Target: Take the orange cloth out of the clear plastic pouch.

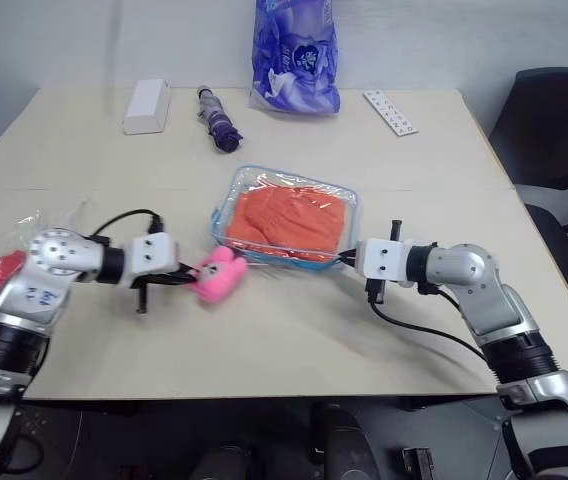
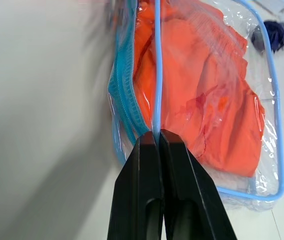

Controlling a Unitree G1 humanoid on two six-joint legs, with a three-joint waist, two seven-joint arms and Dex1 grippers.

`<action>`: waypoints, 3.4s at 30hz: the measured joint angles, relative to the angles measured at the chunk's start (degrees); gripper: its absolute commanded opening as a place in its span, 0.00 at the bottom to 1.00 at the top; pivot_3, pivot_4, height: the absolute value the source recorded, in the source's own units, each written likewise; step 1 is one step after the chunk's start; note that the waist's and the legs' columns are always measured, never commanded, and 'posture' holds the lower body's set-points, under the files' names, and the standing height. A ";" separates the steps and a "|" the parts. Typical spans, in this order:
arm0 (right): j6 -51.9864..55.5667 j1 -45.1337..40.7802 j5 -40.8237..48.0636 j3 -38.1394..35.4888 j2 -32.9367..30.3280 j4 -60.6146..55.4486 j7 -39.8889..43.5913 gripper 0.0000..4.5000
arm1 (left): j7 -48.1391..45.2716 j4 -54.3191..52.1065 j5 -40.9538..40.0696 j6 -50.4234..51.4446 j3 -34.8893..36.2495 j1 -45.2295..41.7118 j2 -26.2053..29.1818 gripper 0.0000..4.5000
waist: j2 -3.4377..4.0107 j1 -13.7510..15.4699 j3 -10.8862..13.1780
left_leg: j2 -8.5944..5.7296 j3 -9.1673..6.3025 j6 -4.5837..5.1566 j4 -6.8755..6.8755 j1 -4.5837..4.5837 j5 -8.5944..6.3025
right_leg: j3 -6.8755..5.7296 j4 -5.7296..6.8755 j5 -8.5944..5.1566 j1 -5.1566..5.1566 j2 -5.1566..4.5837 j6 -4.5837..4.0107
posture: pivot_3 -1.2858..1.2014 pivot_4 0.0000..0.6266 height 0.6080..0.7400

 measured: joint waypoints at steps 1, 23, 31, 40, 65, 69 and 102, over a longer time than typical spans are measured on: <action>-0.59 0.36 -0.01 -0.30 -0.14 0.14 0.01 0.01 | 0.53 0.77 -0.03 0.00 1.17 0.80 1.20 0.00 | 0.01 -0.01 0.00 | 0.00 0.00 -0.01 -0.03 0.00 0.00 | 0.00 0.01 0.00 -0.02 0.00 -0.01 | 0.52 0.24 1.00; 3.45 7.14 3.34 -1.24 0.41 -6.25 1.40 0.47 | -1.16 2.31 -5.47 7.00 9.32 5.60 6.77 0.47 | 0.02 1.19 0.02 | -0.13 0.31 0.03 -0.04 -0.30 0.00 | 0.16 0.25 0.00 -0.84 -0.10 -0.02 | 0.52 0.24 1.00; 27.50 20.27 16.80 -11.10 0.05 -30.32 -2.25 1.00 | -12.68 0.25 -8.95 12.29 7.31 -6.89 8.35 0.95 | -0.02 2.86 0.00 | -0.22 0.35 0.03 0.19 -0.61 -0.01 | -0.05 0.17 0.00 -0.85 -0.04 0.00 | 0.52 0.24 1.00; 46.48 28.17 30.78 -16.57 -0.34 -47.82 -7.96 1.00 | -12.96 -1.60 0.92 -4.87 -8.17 -18.73 -7.76 0.95 | -0.05 3.33 0.00 | -0.36 0.42 0.05 0.51 -0.72 -0.04 | -0.05 0.15 0.05 -0.75 0.03 0.07 | 0.52 0.24 1.00; 42.41 36.28 24.61 -15.66 0.29 -49.71 -13.47 1.00 | -9.88 9.52 -4.15 1.83 -6.06 -21.30 -22.30 0.00 | -0.08 3.04 0.00 | -0.44 0.39 0.09 0.62 -0.99 -0.06 | 0.05 0.24 0.07 -0.78 0.12 0.08 | 0.52 0.24 1.00; 41.50 27.71 20.31 -9.72 2.47 -43.56 -14.51 1.00 | -8.19 5.14 -6.36 9.60 -3.63 -20.78 -22.20 0.00 | -0.08 2.69 -0.01 | -0.43 0.36 0.07 0.62 -0.95 -0.05 | 0.08 0.29 0.07 -0.79 0.12 0.07 | 0.52 0.24 1.00; 45.04 11.53 13.79 -1.00 9.79 -31.90 -14.89 0.63 | -2.47 -0.64 -0.18 1.12 -6.72 -12.83 -20.88 0.55 | -0.08 2.58 0.00 | -0.31 0.30 0.06 0.77 -1.00 -0.03 | -0.12 0.30 0.08 -0.95 0.00 0.07 | 0.52 0.24 1.00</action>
